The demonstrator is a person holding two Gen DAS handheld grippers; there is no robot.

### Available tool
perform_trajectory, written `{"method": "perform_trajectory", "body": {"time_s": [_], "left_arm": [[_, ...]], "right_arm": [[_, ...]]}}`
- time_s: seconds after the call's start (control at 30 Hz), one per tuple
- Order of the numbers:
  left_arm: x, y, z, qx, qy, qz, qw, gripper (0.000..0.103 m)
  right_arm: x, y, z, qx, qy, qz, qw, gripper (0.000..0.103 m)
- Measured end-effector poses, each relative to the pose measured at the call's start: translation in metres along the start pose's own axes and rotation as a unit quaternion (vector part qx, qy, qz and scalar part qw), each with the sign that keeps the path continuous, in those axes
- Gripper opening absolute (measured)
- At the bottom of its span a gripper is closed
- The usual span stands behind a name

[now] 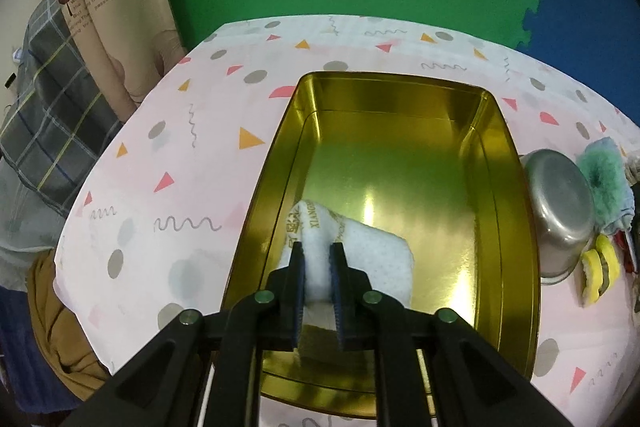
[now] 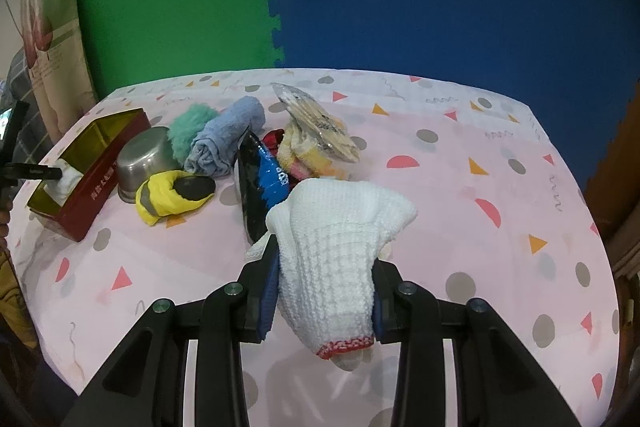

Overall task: Organize soft objects
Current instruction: 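Carry the sock into the red tin and open the left tool while the right holds the glove, then carry the white glove into the red tin and open the right tool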

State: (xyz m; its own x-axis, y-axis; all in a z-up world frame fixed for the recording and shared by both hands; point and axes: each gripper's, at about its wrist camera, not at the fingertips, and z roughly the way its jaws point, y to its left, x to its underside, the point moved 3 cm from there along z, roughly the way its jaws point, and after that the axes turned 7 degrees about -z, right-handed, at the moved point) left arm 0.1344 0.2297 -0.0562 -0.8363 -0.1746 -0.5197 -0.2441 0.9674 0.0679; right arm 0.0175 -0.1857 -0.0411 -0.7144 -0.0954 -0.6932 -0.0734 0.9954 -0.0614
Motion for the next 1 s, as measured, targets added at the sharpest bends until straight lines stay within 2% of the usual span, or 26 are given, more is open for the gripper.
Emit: {"method": "perform_trajectory", "body": {"time_s": [0.23,0.3,0.4,0.57,0.77,1.0], "left_arm": [[0.003,-0.005,-0.007,0.011,-0.001,0.011,0.9999,0.017],[0.005,-0.004,-0.009,0.016,0.004,0.004,0.9998,0.019],[0.006,-0.001,-0.017,0.033,0.001,-0.008,0.9994,0.037],[0.009,0.001,-0.035,0.044,-0.022,-0.011,0.9987,0.042],[0.013,0.011,-0.052,0.023,-0.049,-0.01,0.9985,0.042],[0.018,0.043,-0.061,-0.001,-0.065,-0.026,0.9975,0.042]], "right_arm": [[-0.002,0.009,-0.012,-0.014,-0.004,0.002,1.0,0.034],[-0.004,0.011,-0.016,-0.04,-0.006,0.016,0.999,0.034],[-0.013,0.013,-0.021,-0.061,-0.009,0.026,0.998,0.034],[-0.036,0.024,-0.023,-0.052,-0.012,0.0,0.999,0.034],[-0.062,0.073,-0.008,-0.072,-0.004,-0.049,0.996,0.034],[-0.087,0.163,0.017,-0.138,0.011,-0.103,0.985,0.034]]}}
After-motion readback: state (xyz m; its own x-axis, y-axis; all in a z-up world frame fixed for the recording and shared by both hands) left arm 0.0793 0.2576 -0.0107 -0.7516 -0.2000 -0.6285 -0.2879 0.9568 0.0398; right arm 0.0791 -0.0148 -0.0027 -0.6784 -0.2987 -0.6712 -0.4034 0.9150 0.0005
